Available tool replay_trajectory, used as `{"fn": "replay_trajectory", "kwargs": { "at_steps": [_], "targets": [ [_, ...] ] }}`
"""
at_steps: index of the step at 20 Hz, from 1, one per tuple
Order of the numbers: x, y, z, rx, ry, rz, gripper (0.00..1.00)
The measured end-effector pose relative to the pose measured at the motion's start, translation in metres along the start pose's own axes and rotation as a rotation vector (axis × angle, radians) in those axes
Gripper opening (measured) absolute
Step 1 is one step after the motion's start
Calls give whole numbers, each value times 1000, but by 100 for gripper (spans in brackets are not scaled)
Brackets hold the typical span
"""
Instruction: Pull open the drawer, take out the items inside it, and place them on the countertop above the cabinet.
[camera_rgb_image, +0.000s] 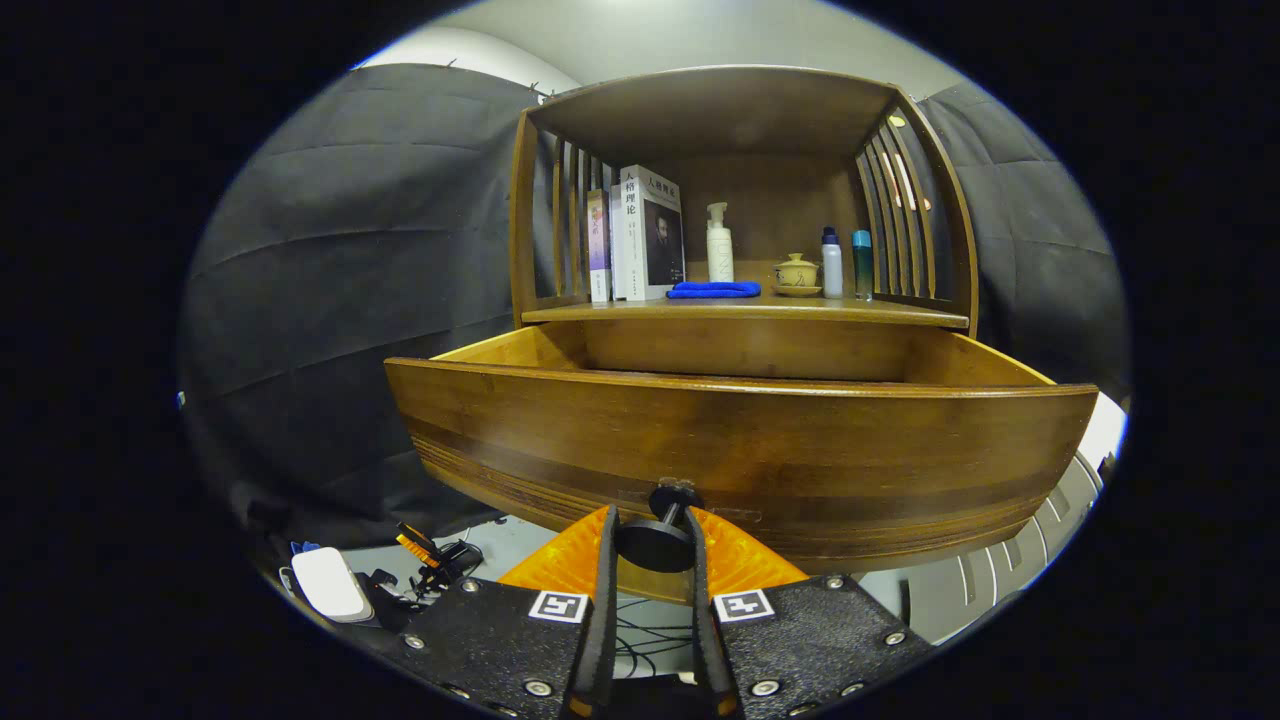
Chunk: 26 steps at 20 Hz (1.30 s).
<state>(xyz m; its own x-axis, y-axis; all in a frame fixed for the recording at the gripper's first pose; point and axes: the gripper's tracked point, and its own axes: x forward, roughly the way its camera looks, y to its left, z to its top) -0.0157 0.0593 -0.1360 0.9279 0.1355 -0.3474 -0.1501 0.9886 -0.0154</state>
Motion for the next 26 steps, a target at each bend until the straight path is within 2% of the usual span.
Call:
{"fn": "replay_trajectory", "kwargs": {
  "at_steps": [6, 10, 11, 18, 22, 26],
  "targets": [
    [-19, 17, -8, -20, 18, 50, 32],
    [-19, 16, -9, -27, 0, 29, 33],
    [-19, 16, -8, -32, -4, 22, 35],
    [-39, 30, 42, -128, -177, 53, 92],
    [-41, 29, 83, -70, -235, 67, 94],
    [-32, 8, 119, -36, -250, 26, 94]
  ]
}}
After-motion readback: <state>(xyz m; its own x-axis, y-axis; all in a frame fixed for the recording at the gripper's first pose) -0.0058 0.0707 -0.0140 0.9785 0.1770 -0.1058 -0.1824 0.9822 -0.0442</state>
